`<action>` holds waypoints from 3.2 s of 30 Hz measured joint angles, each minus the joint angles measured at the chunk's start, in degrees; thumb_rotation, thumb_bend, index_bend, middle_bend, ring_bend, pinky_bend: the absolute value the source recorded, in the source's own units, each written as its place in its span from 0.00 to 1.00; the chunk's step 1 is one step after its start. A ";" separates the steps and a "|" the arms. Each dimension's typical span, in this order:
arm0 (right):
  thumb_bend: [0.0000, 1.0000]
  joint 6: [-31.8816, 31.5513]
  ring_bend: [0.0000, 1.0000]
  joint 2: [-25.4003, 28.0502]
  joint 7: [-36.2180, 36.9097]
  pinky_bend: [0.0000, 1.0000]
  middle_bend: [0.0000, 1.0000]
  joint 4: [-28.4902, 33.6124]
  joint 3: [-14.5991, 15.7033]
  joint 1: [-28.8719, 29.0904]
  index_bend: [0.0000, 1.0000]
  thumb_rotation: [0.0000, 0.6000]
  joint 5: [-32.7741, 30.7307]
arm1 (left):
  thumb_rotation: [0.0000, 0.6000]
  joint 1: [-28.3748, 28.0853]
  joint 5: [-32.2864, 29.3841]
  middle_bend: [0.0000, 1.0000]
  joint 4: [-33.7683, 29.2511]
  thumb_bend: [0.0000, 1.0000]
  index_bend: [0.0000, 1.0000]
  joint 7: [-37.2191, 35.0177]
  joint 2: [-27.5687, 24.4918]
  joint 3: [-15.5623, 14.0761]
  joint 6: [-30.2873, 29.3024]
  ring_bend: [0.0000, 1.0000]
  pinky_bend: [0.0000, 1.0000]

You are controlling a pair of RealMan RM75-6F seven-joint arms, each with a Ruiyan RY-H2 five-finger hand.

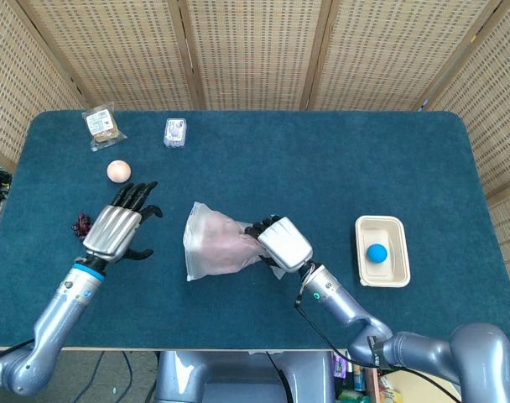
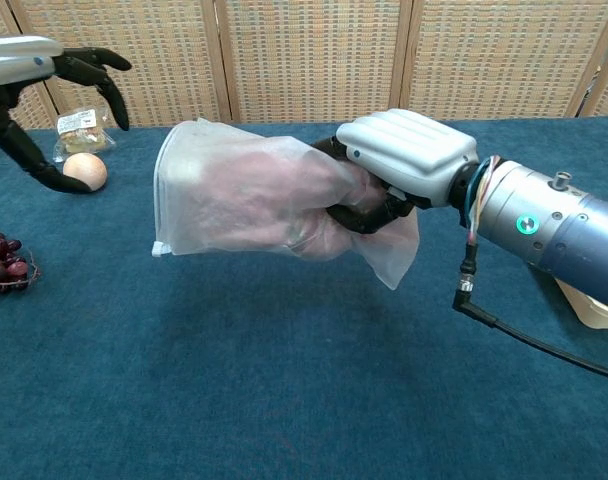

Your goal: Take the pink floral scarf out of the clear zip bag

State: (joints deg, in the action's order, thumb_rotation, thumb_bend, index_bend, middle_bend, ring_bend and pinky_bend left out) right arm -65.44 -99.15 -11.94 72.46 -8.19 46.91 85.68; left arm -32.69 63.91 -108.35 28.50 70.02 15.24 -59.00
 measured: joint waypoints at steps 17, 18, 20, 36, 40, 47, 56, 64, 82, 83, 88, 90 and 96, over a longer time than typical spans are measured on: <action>1.00 0.37 0.54 0.18 -4.96 0.58 0.64 4.25 -1.57 -0.72 0.54 1.00 -1.89 | 1.00 -6.85 -3.01 0.00 4.38 0.13 0.39 0.28 9.65 -0.78 -1.35 0.00 0.00; 1.00 0.45 0.54 0.23 -5.24 0.58 0.64 4.48 -1.60 -0.77 0.54 1.00 -2.00 | 1.00 -7.00 -2.97 0.00 4.41 0.13 0.39 0.23 9.80 -0.94 -1.41 0.00 0.00; 1.00 0.54 0.54 0.28 -5.62 0.58 0.64 4.82 -1.68 -0.82 0.54 1.00 -2.16 | 1.00 -7.25 -2.96 0.00 4.35 0.13 0.39 0.14 10.06 -1.19 -1.49 0.00 0.00; 1.00 0.81 0.54 0.63 -8.88 0.58 0.65 9.46 -3.86 -1.21 0.55 1.00 -5.26 | 1.00 -9.68 -0.05 0.00 6.98 0.13 0.39 0.90 14.84 -2.96 -2.45 0.00 0.00; 1.00 0.72 0.54 1.05 -9.11 0.58 0.65 10.22 -3.94 -1.43 0.55 1.00 -5.45 | 1.00 -10.31 0.10 0.00 7.91 0.20 0.48 2.17 16.06 -3.51 -3.07 0.00 0.00; 1.00 0.64 0.54 1.65 -9.12 0.58 0.65 10.67 -3.93 -1.66 0.55 1.00 -5.39 | 1.00 -10.43 0.40 0.00 8.91 0.41 0.62 2.31 16.74 -3.85 -4.23 0.00 0.00; 1.00 0.56 0.54 2.23 -8.78 0.58 0.64 11.12 -3.48 -1.86 0.55 1.00 -4.62 | 1.00 -10.31 2.00 0.00 10.20 0.52 0.67 1.66 16.69 -4.62 -4.87 0.00 0.00; 1.00 1.15 0.54 2.89 -8.17 0.58 0.63 11.46 -2.59 -1.83 0.55 1.00 -3.52 | 1.00 -10.32 2.47 0.00 11.17 0.57 0.69 0.75 16.25 -5.08 -4.36 0.00 0.00; 0.12 6.34 0.00 9.21 -21.07 0.11 0.00 20.22 -0.93 -3.39 0.00 1.00 -15.73 | 1.00 -10.43 2.75 0.00 18.87 0.57 0.70 -6.61 17.25 -6.23 0.13 0.00 0.00; 0.12 6.45 0.00 9.93 -21.97 0.11 0.00 21.21 -0.80 -3.63 0.00 1.00 -16.98 | 1.00 -10.39 2.65 0.00 19.46 0.57 0.70 -7.08 17.37 -6.30 0.36 0.00 0.00; 0.12 6.19 0.02 14.52 -24.84 0.12 0.05 24.36 1.36 -5.32 0.00 1.00 -18.85 | 1.00 -10.06 2.53 0.00 22.10 0.58 0.70 -9.28 17.70 -6.60 1.20 0.00 0.00; 0.12 5.85 0.13 15.72 -25.00 0.19 0.17 24.72 2.53 -5.92 0.00 1.00 -17.48 | 1.00 -9.94 2.79 0.00 22.28 0.58 0.70 -9.85 17.64 -6.62 1.22 0.00 0.00; 0.12 2.66 0.50 17.05 -24.29 0.60 0.55 21.44 6.92 -7.04 0.09 1.00 -5.87 | 1.00 -10.16 2.62 0.00 20.92 0.58 0.70 -9.47 16.74 -5.51 0.82 0.00 0.00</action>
State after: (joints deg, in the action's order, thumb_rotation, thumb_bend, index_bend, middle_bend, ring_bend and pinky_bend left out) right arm -62.78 -82.10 -36.23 93.90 -1.27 39.88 79.82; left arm -42.86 66.52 -87.44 19.03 86.76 9.73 -58.18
